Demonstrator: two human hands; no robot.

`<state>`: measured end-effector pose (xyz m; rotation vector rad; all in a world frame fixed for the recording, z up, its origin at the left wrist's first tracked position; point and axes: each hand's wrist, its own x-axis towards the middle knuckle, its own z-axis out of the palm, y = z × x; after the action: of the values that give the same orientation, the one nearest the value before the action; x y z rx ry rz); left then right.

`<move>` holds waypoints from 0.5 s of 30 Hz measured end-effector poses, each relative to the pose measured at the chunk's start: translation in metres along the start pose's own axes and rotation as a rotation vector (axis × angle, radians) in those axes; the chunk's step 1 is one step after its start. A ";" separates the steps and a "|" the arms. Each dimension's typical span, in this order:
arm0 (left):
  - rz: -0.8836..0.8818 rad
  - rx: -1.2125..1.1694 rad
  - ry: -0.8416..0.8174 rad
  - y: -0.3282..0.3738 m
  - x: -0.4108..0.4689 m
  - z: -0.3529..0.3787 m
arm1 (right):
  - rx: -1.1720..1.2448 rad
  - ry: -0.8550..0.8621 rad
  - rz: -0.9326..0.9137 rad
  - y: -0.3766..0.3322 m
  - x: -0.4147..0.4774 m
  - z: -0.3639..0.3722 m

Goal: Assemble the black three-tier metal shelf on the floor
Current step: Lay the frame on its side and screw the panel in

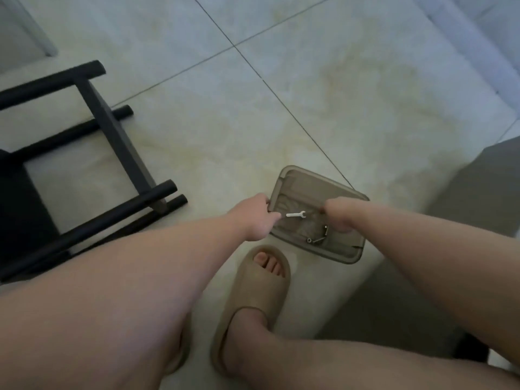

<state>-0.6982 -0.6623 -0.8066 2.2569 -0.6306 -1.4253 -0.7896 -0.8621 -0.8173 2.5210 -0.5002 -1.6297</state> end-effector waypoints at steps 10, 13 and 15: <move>0.029 -0.240 0.124 -0.016 0.028 0.021 | -0.242 0.160 -0.133 0.011 0.038 0.053; 0.046 -0.263 0.134 -0.018 0.027 0.024 | -0.313 0.222 -0.214 0.006 0.045 0.063; 0.054 -0.275 0.139 -0.019 0.026 0.023 | -0.346 0.225 -0.249 0.002 0.048 0.064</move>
<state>-0.7060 -0.6640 -0.8455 2.0841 -0.4201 -1.2330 -0.8295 -0.8739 -0.8856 2.5248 0.1155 -1.3318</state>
